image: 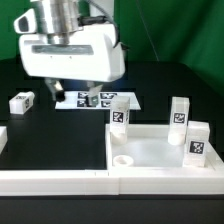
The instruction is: Assemble square table
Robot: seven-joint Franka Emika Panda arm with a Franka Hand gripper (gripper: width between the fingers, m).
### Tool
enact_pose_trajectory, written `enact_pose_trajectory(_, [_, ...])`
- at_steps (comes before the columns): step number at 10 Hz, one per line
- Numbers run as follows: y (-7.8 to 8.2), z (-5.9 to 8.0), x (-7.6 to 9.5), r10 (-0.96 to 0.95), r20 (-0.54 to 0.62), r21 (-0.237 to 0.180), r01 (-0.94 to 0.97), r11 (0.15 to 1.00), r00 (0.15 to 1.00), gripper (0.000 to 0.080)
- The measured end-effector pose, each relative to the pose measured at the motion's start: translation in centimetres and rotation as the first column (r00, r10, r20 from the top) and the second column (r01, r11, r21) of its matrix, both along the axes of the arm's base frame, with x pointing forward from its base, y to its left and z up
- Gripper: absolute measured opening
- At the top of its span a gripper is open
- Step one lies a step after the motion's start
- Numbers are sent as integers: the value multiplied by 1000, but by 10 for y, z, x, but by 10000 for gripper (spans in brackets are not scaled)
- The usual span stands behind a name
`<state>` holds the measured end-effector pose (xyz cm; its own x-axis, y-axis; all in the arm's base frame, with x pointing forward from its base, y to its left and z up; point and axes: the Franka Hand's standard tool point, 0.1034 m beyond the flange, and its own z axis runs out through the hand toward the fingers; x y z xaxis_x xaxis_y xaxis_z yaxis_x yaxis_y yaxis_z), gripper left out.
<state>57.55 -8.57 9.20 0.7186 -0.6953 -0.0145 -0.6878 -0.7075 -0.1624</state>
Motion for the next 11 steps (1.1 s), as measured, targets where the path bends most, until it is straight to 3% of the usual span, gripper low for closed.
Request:
enact_pose_trajectory(1, [-18, -7, -16, 102, -11, -2, -102, 995, 995, 649])
enact_pose_trajectory(3, [-37, -13, -35, 229, -51, 15, -229, 973, 972, 649])
enact_pose_trajectory(7, [-34, -15, -37, 275, -59, 26, -274, 961, 960, 649])
enact_pose_trajectory(8, [-33, -24, -57, 316, -134, 113, -303, 946, 939, 649])
enact_pose_trajectory(10, [-66, -33, -97, 408, -265, 254, -345, 904, 874, 649])
enact_pose_trajectory(11, [-83, -40, -109, 464, -284, 271, -394, 878, 839, 649])
